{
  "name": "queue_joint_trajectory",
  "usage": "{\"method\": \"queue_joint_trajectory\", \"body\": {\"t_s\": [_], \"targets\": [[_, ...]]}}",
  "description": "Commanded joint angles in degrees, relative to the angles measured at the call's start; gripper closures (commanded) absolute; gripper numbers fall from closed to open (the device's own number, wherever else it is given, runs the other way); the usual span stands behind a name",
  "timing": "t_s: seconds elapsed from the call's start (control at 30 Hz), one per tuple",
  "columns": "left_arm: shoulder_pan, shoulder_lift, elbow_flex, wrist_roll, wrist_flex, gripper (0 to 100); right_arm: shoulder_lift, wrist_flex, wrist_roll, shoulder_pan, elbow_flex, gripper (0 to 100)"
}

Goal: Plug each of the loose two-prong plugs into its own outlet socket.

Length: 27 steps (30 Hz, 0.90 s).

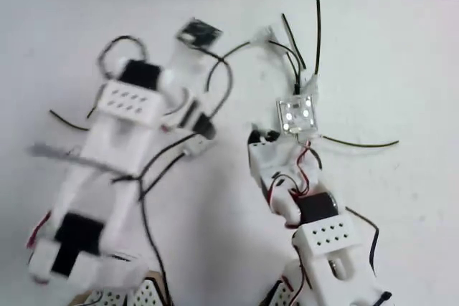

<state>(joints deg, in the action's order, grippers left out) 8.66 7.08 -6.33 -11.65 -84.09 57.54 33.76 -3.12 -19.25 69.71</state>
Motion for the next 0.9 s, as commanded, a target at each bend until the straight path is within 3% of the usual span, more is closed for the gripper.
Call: {"method": "queue_joint_trajectory", "body": {"t_s": [0.0, 0.37, 0.6, 0.87], "targets": [[-6.5, 11.9, -8.4, -0.3, 3.1, 72, -0.9, 4.8, 0.7, -2.2, -6.8, 98.1], [-24.5, 36.5, -46.9, -0.4, 28.7, 72, -19.3, 8.1, 4.8, -10.9, -21.7, 98.1], [-25.8, 43.8, -61.7, -4.0, 38.0, 72, -36.2, 18.1, 11.2, -13.6, -38.0, 98.1], [-25.8, 44.3, -65.0, -4.2, 40.3, 72, -49.5, 18.2, 15.6, -14.2, -46.6, 98.1]]}}
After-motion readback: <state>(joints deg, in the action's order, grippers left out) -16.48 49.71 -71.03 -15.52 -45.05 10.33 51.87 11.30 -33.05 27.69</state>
